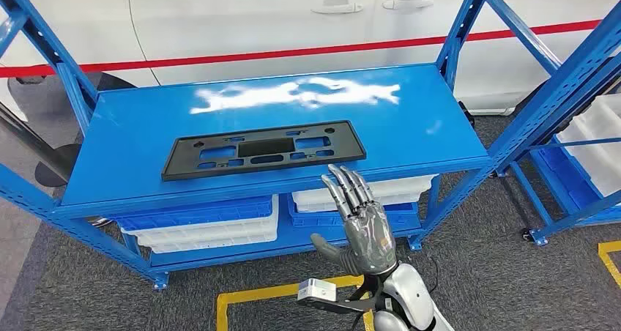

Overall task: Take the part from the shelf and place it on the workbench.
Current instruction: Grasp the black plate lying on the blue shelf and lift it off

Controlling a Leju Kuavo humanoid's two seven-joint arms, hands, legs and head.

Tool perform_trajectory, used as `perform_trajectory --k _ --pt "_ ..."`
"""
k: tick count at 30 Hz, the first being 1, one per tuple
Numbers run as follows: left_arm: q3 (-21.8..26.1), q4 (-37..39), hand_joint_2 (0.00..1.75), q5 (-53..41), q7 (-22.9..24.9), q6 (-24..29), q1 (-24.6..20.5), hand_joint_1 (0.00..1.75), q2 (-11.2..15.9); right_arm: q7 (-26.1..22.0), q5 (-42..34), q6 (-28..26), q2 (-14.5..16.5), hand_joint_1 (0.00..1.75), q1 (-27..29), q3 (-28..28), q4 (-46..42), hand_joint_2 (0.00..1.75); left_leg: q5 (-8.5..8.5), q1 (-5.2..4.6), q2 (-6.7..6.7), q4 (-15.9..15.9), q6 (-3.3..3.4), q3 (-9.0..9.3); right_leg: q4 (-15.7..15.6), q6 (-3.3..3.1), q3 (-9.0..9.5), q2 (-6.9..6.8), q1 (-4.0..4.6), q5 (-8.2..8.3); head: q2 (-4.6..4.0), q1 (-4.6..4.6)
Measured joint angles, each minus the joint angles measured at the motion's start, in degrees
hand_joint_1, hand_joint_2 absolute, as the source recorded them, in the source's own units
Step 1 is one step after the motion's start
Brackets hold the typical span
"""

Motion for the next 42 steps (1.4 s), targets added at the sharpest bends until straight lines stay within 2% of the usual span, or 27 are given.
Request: perform_trajectory --k 2,4,5,6,8,9,11,12,14,15,16,17,19,21,24,26,28,30,31,32,33,34,36,38,39,41,42 --pt "0.0 0.0 0.00 -0.3 0.1 -0.1 0.0 0.00 0.0 1.3 1.1 -0.4 0.0 0.00 -0.6 1.0 0.7 1.75 -0.04 -0.12 -0.06 0.0 0.00 0.12 -3.0 -0.27 1.27 0.00 0.04 2.23 -0.01 0.01" --pt "0.0 0.0 0.00 -0.8 0.2 -0.2 0.0 0.00 0.0 3.8 3.4 -1.1 -0.1 0.00 -2.0 2.9 1.9 1.75 -0.15 -0.32 -0.13 0.0 -0.10 0.34 -10.5 -1.09 4.64 0.01 0.33 6.26 -0.01 0.01" --pt "0.0 0.0 0.00 -1.1 0.3 -0.2 -0.1 0.00 0.0 5.0 4.5 -1.5 -0.1 0.00 -2.7 3.8 2.5 1.75 -0.23 -0.45 -0.16 0.1 -0.27 0.35 -13.8 -1.45 6.12 0.00 0.54 7.51 0.00 -0.03" --pt "0.0 0.0 0.00 -1.3 0.3 -0.3 -0.2 0.00 0.0 6.1 5.6 -1.9 -0.1 0.00 -3.3 4.8 3.1 1.75 -0.28 -0.50 -0.15 0.1 -0.50 0.29 -15.9 -1.72 6.99 0.00 0.76 8.05 0.00 -0.03" --pt "0.0 0.0 0.00 -2.0 0.4 -0.4 -0.3 0.00 0.0 8.2 8.2 -2.9 0.0 0.00 -4.1 6.0 4.4 1.75 -0.29 -0.47 -0.12 0.1 -1.07 0.20 -16.9 -1.92 7.23 0.01 1.01 8.07 0.00 -0.06" --pt "0.0 0.0 0.00 -2.4 0.5 -0.5 -0.4 0.00 0.1 9.0 9.6 -3.3 0.3 0.00 -4.2 6.2 5.3 1.75 -0.37 -0.40 -0.08 0.1 -1.36 0.18 -17.2 -2.11 7.33 0.00 0.87 8.20 0.00 -0.05" --pt "0.0 0.0 0.00 -3.2 0.7 -0.9 -0.5 0.00 0.3 9.7 12.1 -4.3 1.5 0.00 -4.6 5.8 7.5 1.75 -1.62 -0.31 -0.01 1.7 -1.99 -0.38 -17.8 -2.61 7.70 -0.11 0.51 8.48 0.00 -0.18" --pt "0.0 0.0 0.00 -3.5 0.8 -1.1 -0.6 0.00 0.4 9.7 13.2 -4.8 2.3 0.00 -4.8 5.4 8.8 1.75 -3.10 -0.22 0.03 4.1 -2.30 -1.47 -18.0 -2.83 7.85 -0.20 0.34 8.57 0.00 -0.30" --pt "0.0 0.0 0.00 -4.2 0.9 -1.5 -0.7 0.00 0.5 9.2 14.7 -5.6 3.8 0.00 -5.2 4.3 11.5 1.75 -6.52 0.06 0.07 11.5 -2.85 -4.91 -18.0 -3.04 7.89 -0.33 0.36 8.54 -0.01 -0.44" --pt "0.1 0.0 0.00 -4.5 1.0 -1.8 -0.7 0.00 0.5 8.8 15.3 -5.9 4.5 0.00 -5.4 3.7 12.9 1.75 -7.44 0.22 0.08 14.5 -3.08 -6.42 -18.0 -3.04 7.90 -0.36 0.37 8.52 0.00 -0.44" --pt "0.1 0.0 0.00 -4.8 1.1 -2.1 -0.7 0.00 0.6 8.3 15.7 -6.2 5.3 0.00 -5.6 3.1 14.4 1.75 -7.19 0.37 0.09 15.6 -3.28 -7.07 -18.0 -3.02 7.92 -0.37 0.35 8.47 0.00 -0.43" --pt "0.2 0.0 0.00 -5.1 1.2 -2.4 -0.7 0.00 0.7 7.7 16.0 -6.4 6.1 0.00 -5.8 2.5 16.0 1.75 -5.80 0.53 0.10 14.4 -3.43 -6.61 -17.9 -2.95 7.98 -0.33 0.30 8.39 0.00 -0.44" --pt "0.3 0.0 0.00 -5.7 1.4 -3.1 -0.9 0.00 0.9 6.6 16.6 -7.0 8.0 0.00 -6.5 1.2 19.2 1.75 -1.84 0.82 0.15 7.3 -3.62 -3.37 -17.7 -2.54 8.13 -0.22 0.15 8.08 0.00 -0.45" --pt "0.5 0.0 0.00 -6.3 1.6 -3.9 -1.2 0.00 1.0 5.6 17.1 -7.5 9.9 0.00 -7.3 0.1 22.2 1.75 -0.09 0.74 0.09 1.7 -3.26 -0.78 -17.2 -1.94 8.02 -0.11 0.26 7.76 0.00 -0.54" --pt "0.8 0.0 0.00 -7.2 1.9 -5.1 -1.4 0.00 1.1 4.0 17.7 -8.1 12.4 0.00 -8.5 -1.2 26.6 1.75 -0.20 0.43 -0.01 0.7 -1.94 -0.49 -17.2 -1.13 7.87 -0.05 0.39 7.76 0.00 -0.58" --pt "1.0 0.0 0.00 -7.8 2.2 -5.8 -1.5 0.00 1.2 3.1 18.1 -8.5 13.8 0.00 -9.3 -1.9 29.2 1.75 -0.10 0.44 0.00 0.4 -1.11 -0.37 -16.0 -0.65 7.44 -0.04 0.20 6.98 -0.01 -0.46" --pt "1.1 0.0 0.00 -8.3 2.5 -6.3 -1.8 0.00 1.2 2.3 18.1 -8.8 14.9 0.00 -10.3 -2.3 31.5 1.75 -0.12 0.43 0.05 0.3 -0.44 -0.26 -10.9 -0.39 4.87 -0.03 0.13 4.31 -0.01 -0.26" --pt "1.2 0.0 0.00 -8.6 2.6 -6.5 -2.0 0.00 1.3 1.9 18.0 -9.0 15.6 0.00 -10.8 -2.6 33.7 1.75 -0.29 0.15 0.07 0.3 -0.01 -0.18 -3.5 -0.40 0.85 -0.03 0.18 1.60 0.00 -0.20" --pt "1.2 0.0 0.00 -8.7 2.7 -6.6 -2.0 0.00 1.3 1.9 17.9 -9.1 15.9 0.00 -10.9 -2.7 34.6 1.75 -0.39 -0.03 0.03 0.3 0.11 -0.07 -1.5 -0.55 -0.47 -0.03 0.25 1.45 0.00 -0.20" --pt "1.2 0.0 0.00 -8.7 2.8 -6.6 -2.0 0.00 1.3 1.9 17.9 -9.1 16.2 0.00 -11.0 -2.7 35.3 1.75 -0.52 -0.22 -0.02 0.3 0.22 0.12 -1.5 -0.83 -0.80 -0.02 0.39 2.41 0.00 -0.19" --pt "1.2 0.0 0.00 -8.8 2.8 -6.6 -2.0 0.00 1.3 1.9 17.8 -9.1 16.5 0.00 -11.3 -2.8 36.0 1.75 -0.67 -0.43 -0.09 0.3 0.29 0.39 -3.7 -1.30 -0.02 -0.01 0.62 4.35 0.00 -0.18" --pt "1.2 0.0 0.00 -8.8 2.8 -6.6 -2.0 0.00 1.3 1.9 17.7 -9.1 16.8 0.00 -11.6 -2.8 36.6 1.75 -0.86 -0.61 -0.14 0.3 0.31 0.71 -7.4 -1.93 1.53 0.01 0.94 6.70 0.00 -0.17" --pt "1.2 0.1 0.00 -8.9 2.9 -6.7 -2.1 0.00 1.1 1.9 17.5 -9.1 17.2 0.00 -12.4 -2.9 37.6 1.75 -1.25 -0.87 -0.16 0.3 0.14 1.10 -14.0 -3.40 4.53 0.00 1.61 9.37 0.00 -0.43" --pt "1.2 0.1 0.00 -8.9 2.9 -6.8 -2.2 0.00 1.0 1.9 17.2 -9.2 17.5 0.00 -12.9 -2.9 38.3 1.75 -1.45 -0.69 -0.09 0.1 -0.37 1.14 -16.4 -4.18 5.58 0.02 2.12 9.36 0.00 -0.72" --pt "1.2 0.1 0.00 -9.0 2.9 -6.9 -2.3 0.00 1.1 1.9 17.1 -9.2 17.6 0.00 -13.0 -2.9 38.6 1.75 -1.50 -0.57 -0.08 -0.1 -0.66 1.26 -16.9 -4.22 5.77 0.06 2.20 9.35 0.00 -0.73" --pt "1.2 0.1 0.00 -9.2 2.9 -7.0 -2.4 0.00 1.2 2.0 16.8 -9.3 17.8 0.00 -13.2 -3.0 39.0 1.75 -2.02 -0.51 0.03 0.1 -1.24 1.51 -18.2 -4.14 6.89 0.04 1.71 9.49 0.00 -0.75" --pt "1.2 0.1 0.00 -9.3 2.9 -7.1 -2.4 0.00 1.3 2.0 16.7 -9.3 17.9 0.00 -13.4 -3.0 39.1 1.75 -2.84 -0.50 0.05 1.6 -1.55 0.97 -19.0 -4.14 7.61 0.00 1.37 9.56 0.00 -0.85"
